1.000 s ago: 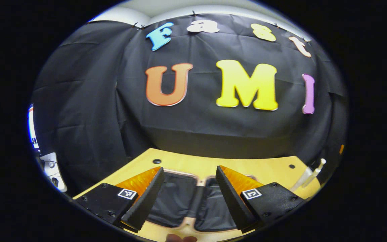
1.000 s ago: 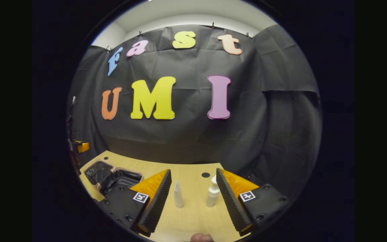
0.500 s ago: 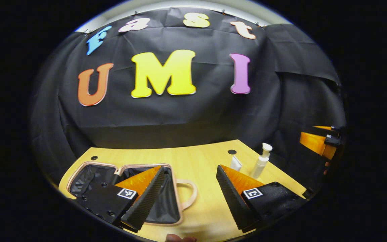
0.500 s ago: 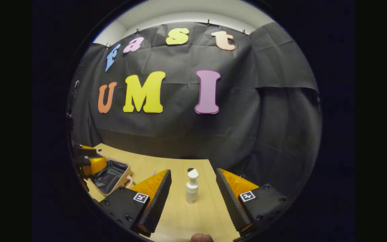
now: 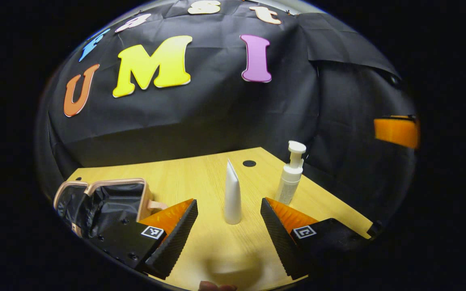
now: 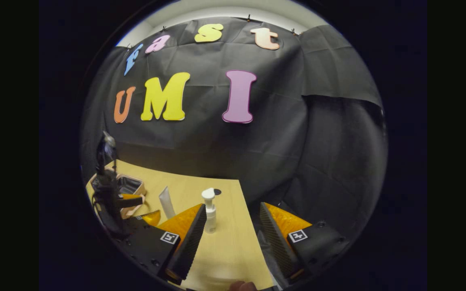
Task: First open the suitcase, pack the skin care products into it, and then close the suitcase.
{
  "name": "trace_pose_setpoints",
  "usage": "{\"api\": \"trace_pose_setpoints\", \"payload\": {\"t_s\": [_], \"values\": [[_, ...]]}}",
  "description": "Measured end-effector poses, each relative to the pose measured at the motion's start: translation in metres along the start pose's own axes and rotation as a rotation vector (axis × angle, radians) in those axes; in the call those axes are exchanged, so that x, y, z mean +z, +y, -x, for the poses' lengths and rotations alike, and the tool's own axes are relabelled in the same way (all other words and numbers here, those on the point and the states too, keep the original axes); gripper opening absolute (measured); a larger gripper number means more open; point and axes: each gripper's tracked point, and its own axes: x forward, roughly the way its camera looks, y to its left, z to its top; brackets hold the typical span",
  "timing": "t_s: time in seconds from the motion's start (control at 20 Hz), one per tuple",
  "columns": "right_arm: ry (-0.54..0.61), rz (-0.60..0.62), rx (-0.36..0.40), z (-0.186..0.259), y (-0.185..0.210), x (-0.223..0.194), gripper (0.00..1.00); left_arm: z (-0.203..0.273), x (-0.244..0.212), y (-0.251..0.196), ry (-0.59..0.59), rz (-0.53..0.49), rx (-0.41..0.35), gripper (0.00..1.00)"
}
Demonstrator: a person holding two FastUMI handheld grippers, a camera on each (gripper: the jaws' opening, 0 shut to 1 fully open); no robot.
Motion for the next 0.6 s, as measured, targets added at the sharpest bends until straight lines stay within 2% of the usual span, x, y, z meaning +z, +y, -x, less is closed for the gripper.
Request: {"api": "trace_pose_setpoints", "payload": {"t_s": [0.25, 0.6], "values": [[0.069, -0.014, -0.039, -0.009, -0.026, -0.03, 0.79, -0.049, -0.036, 0.001, 0.074, -0.011, 0.017, 1.0], [0.121, -0.012, -0.029, -0.025, -0.035, -0.044, 0.79, -0.091, -0.068, 0.007, 0.167, 0.02, 0.036, 0.99]]}}
